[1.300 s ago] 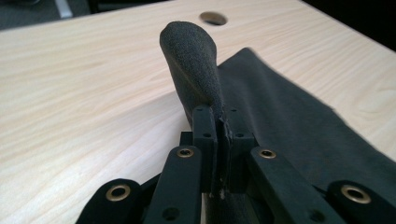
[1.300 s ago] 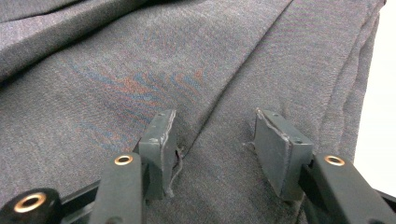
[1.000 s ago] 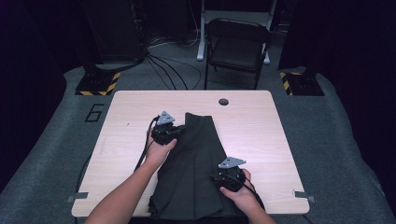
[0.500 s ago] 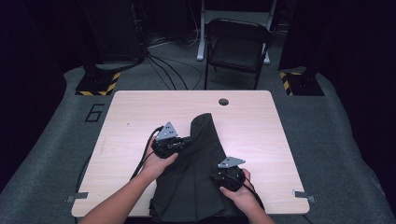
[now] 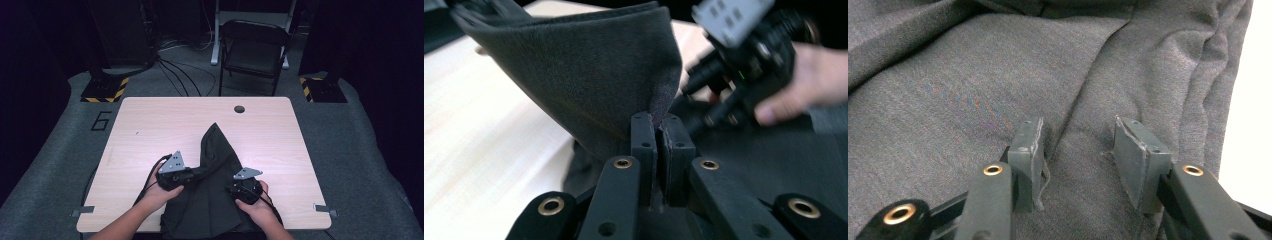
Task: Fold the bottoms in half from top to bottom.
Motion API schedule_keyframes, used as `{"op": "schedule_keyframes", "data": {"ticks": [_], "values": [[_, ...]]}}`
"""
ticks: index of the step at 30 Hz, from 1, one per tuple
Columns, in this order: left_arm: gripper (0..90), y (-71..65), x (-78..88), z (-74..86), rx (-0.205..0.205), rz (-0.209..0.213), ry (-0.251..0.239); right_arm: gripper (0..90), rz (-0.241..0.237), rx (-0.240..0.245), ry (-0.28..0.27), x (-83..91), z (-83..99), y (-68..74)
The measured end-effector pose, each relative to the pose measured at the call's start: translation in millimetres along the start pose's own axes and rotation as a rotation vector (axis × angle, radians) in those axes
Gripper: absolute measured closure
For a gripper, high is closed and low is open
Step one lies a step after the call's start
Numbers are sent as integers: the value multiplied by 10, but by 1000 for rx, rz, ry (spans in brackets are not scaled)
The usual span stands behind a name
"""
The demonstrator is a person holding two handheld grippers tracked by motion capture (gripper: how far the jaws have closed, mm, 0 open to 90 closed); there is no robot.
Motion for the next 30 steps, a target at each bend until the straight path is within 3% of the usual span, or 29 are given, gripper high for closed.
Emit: {"op": "schedule_keyframes", "data": {"ticks": [5,8,15,23,26,30], "values": [[861,-178,-10,179,-17,54,40,556,-2,2,-1,-3,-5,-6],[861,-238,-35,290,-8,94,68,558,-2,2,-2,-3,-5,-6],[860,-320,-156,497,30,143,110,558,-1,1,1,-2,-6,-8],[859,-326,-267,638,63,151,149,513,-23,-19,1,9,-5,-6],[858,-337,-275,643,52,133,144,479,-35,-83,12,50,-54,17],[856,-346,-270,641,42,123,143,425,-71,-96,-62,205,-196,111]]}}
Point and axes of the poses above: each handheld gripper's, and its own axes: x roughly backward along the jaws, z roughly out of its underside, y roughly to its left, the point moved 7 cm from there along -x, roughly forward along the jaws, and after that the axes turned 8 degrees about -x, right-handed, at the moved point
